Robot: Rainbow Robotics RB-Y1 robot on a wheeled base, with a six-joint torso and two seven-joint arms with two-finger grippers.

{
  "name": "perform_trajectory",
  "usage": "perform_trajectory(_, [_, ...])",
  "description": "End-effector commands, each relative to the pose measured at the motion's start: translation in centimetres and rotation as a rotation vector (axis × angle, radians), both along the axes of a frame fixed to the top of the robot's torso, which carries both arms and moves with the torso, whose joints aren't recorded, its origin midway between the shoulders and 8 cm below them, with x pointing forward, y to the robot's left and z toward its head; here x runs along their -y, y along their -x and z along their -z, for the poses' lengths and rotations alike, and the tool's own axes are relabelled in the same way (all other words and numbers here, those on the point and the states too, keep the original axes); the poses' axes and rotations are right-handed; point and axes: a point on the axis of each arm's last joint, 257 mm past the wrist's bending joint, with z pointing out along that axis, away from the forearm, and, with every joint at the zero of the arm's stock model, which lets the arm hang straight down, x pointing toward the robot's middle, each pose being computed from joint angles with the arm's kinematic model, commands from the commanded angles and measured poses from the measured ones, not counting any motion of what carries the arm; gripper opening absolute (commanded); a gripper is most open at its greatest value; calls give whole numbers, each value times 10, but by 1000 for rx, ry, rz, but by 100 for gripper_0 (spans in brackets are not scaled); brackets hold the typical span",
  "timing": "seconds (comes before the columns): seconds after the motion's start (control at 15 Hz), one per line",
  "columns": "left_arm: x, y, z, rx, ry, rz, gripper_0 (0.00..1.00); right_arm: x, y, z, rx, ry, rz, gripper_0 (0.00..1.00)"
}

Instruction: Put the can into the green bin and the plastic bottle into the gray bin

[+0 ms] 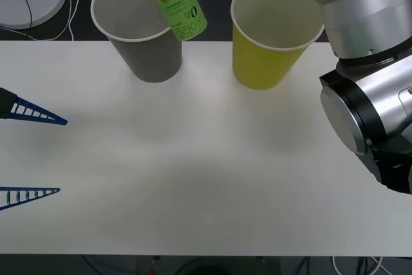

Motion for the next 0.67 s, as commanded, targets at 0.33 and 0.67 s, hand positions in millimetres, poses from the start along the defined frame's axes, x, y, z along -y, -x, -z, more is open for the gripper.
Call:
perform_trajectory(0.33, [0,0,0,0,0,0,100,-30,-15,-2,18,-27,16,0])
perform_trajectory(0.67, [0,0,0,0,0,0,100,-51,-27,1,52,-45,18,0])
